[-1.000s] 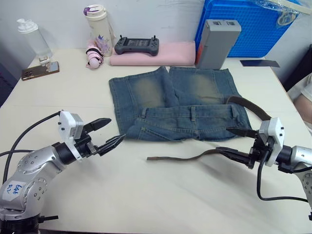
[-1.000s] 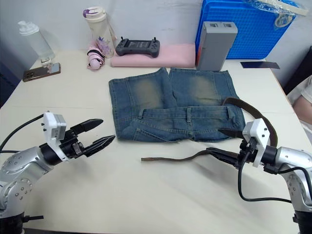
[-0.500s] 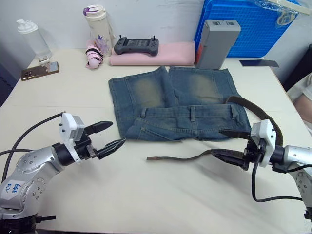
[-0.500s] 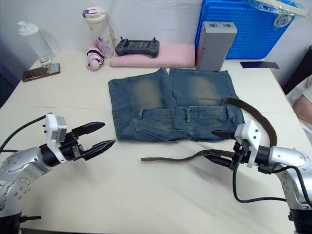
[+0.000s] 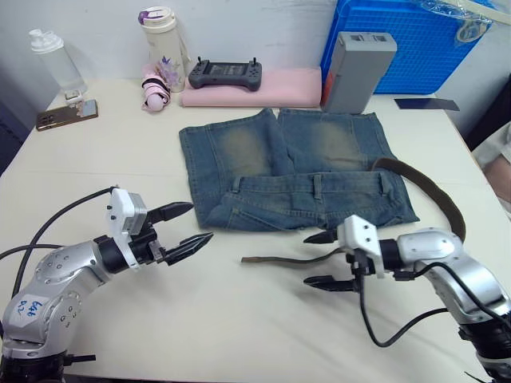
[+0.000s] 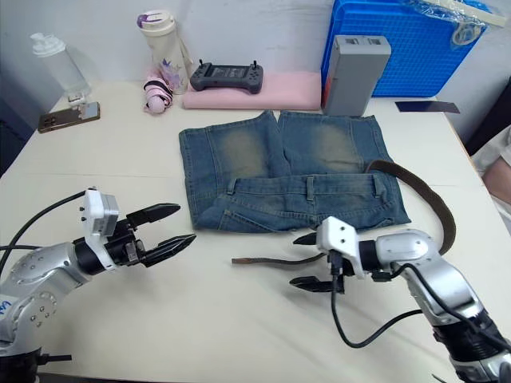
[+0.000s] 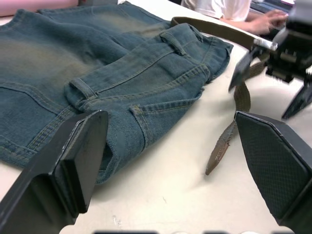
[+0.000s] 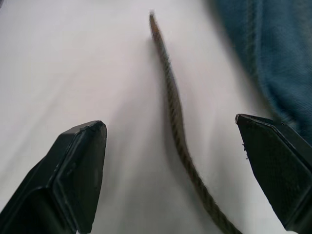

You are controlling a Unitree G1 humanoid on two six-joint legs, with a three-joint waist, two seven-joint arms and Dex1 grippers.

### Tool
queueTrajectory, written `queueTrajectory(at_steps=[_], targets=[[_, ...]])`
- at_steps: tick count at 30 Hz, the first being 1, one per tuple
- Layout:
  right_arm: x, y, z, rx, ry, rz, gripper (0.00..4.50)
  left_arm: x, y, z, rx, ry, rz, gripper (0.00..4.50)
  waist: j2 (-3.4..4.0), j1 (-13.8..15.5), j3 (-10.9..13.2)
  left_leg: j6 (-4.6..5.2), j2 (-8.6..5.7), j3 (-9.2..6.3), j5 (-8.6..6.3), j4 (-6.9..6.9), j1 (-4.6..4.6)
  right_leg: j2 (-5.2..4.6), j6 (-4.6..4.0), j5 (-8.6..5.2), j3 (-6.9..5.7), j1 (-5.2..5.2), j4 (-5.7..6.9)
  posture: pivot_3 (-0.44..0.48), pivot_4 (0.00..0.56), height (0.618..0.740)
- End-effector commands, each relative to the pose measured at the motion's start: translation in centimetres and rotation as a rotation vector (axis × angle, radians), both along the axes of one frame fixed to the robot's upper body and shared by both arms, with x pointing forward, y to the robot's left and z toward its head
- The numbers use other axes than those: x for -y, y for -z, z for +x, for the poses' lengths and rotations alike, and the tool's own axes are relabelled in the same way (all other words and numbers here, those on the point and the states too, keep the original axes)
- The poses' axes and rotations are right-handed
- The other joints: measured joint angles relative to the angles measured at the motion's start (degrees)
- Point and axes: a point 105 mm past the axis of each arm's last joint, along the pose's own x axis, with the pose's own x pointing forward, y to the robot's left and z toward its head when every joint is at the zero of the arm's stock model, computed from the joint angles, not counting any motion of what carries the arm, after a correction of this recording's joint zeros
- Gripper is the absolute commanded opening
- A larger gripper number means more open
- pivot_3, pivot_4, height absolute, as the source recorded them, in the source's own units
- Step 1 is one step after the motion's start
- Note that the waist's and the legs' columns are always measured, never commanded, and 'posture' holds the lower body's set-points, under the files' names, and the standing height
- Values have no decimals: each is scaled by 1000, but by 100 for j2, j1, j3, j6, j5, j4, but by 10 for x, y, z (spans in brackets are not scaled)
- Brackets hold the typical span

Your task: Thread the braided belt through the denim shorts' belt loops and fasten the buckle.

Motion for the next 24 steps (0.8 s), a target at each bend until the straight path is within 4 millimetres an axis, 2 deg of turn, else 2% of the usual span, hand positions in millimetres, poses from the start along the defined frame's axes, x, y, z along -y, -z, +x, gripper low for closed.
queueTrajectory(at_steps=[1,4,6,7,10,12,16,19,21,24], targets=[[-2,21,-2,11,-34,-126,4500,10,-5,-8,32,19,-10,4480,0,3,0,0,0,0,0,0,0,0,0,0,-1,1,-1,0,150,724],[5,37,9,-8,47,-193,3734,12,-6,-9,35,11,-19,4500,0,-2,0,0,0,0,0,4,3,1,0,0,0,2,2,0,150,724],[9,41,11,-14,63,-219,2676,13,-6,-9,36,10,-23,4500,-1,-1,0,-1,1,-1,0,17,7,1,0,0,-1,9,6,0,150,724],[12,42,12,-16,72,-230,2358,13,-6,-9,36,10,-24,4500,-1,0,-1,-2,1,-2,-1,22,8,0,0,0,-1,11,6,0,150,724],[16,43,14,-15,90,-252,819,15,-6,-10,33,19,-24,4500,-2,0,-1,-7,2,-19,-7,32,27,0,0,0,-8,40,-5,0,150,724],[17,42,15,-8,93,-260,17,17,-5,-11,30,41,-17,4500,-1,-4,-2,-7,5,-24,-16,47,30,0,0,0,-9,48,-9,0,150,724],[10,26,14,66,42,-221,17,25,-7,-13,33,125,10,4500,-1,-1,-1,-8,11,-24,-31,64,31,2,-1,-1,-9,54,-11,0,150,724],[0,3,9,162,-55,-166,17,30,-10,-13,32,197,23,4500,3,-1,1,-7,11,-24,-33,65,27,2,-1,-1,-11,52,-10,0,150,724],[-6,-16,7,243,-97,-155,17,40,-9,-15,23,292,45,4500,5,3,2,-5,11,-24,-33,65,17,5,-1,-1,-13,45,-3,0,150,724],[-10,-30,7,304,-115,-164,17,53,-4,-18,9,401,84,4500,6,-8,3,-4,12,-24,-34,64,6,11,-1,-1,-19,39,-3,0,150,724]])
